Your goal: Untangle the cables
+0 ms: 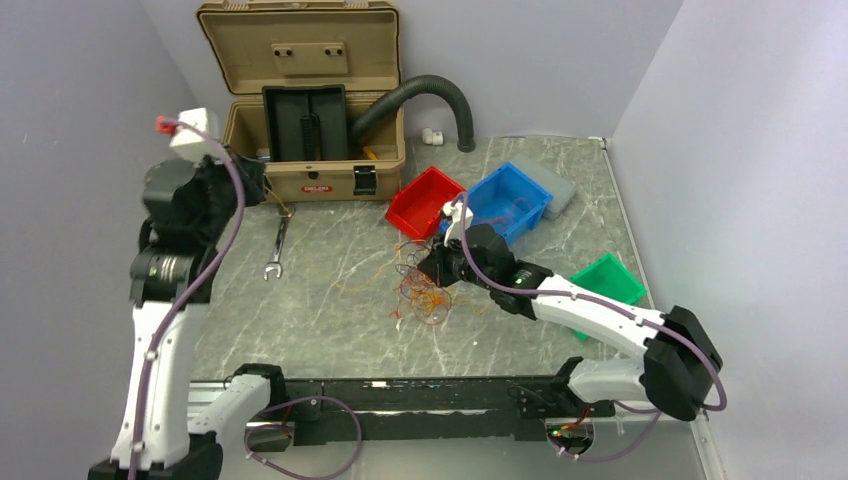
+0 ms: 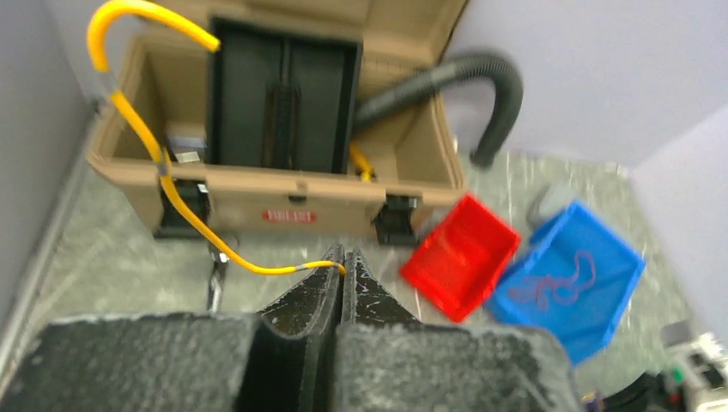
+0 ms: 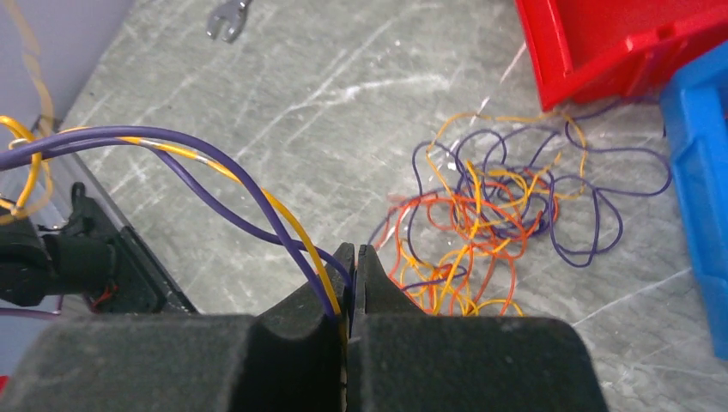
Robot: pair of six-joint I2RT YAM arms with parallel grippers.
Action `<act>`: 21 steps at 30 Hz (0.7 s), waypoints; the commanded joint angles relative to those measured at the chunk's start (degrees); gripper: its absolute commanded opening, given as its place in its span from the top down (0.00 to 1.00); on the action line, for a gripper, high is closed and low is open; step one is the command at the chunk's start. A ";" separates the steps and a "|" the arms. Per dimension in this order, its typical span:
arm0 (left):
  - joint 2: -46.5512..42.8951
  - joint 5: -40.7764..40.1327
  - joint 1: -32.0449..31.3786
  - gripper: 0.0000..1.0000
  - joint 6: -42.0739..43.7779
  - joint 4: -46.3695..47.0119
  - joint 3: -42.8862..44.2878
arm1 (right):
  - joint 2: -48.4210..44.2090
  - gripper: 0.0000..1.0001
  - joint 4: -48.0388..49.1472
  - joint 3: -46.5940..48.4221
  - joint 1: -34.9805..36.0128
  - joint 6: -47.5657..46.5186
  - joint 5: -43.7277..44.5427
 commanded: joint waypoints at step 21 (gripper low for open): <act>4.97 41.50 -7.87 0.01 3.88 6.64 -19.79 | 3.82 1.00 -23.79 21.04 0.21 -1.62 3.45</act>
